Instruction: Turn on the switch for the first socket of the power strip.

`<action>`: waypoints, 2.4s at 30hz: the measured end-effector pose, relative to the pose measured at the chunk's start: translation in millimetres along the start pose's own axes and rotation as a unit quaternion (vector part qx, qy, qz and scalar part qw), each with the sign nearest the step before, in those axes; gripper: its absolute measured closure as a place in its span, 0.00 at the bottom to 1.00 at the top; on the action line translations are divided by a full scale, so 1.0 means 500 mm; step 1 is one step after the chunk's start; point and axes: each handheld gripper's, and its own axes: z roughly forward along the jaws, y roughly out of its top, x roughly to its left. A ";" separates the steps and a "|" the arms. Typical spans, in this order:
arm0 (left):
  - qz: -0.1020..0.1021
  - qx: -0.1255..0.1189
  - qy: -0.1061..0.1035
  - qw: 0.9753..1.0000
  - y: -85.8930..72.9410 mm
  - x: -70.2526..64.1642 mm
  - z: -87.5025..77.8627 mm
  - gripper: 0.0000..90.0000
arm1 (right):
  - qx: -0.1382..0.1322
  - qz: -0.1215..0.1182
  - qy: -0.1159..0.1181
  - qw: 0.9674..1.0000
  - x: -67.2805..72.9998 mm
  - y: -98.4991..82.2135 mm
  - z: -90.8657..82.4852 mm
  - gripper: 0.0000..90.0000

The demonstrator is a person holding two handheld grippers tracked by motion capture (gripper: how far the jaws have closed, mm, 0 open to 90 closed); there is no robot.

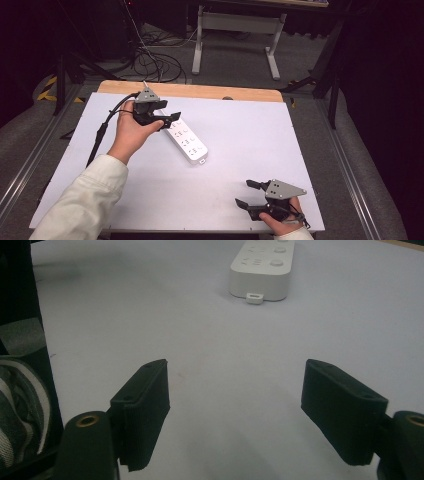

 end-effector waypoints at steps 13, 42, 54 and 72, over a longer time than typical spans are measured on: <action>0.010 -0.027 -0.014 0.999 -0.034 -0.055 -0.112 0.27 | -0.002 -0.001 -0.001 1.000 0.001 0.001 0.000 0.31; 0.010 -0.051 -0.026 0.998 -0.238 -0.099 -0.202 0.28 | -0.003 -0.001 -0.004 1.000 0.002 0.001 0.000 0.31; 0.024 -0.048 -0.038 0.998 -0.316 -0.109 -0.219 0.26 | -0.003 -0.002 -0.004 1.000 0.002 0.001 -0.001 0.31; -0.002 -0.032 -0.048 0.998 -0.399 -0.109 -0.214 0.26 | -0.003 -0.001 -0.005 1.000 -0.002 0.000 -0.001 0.31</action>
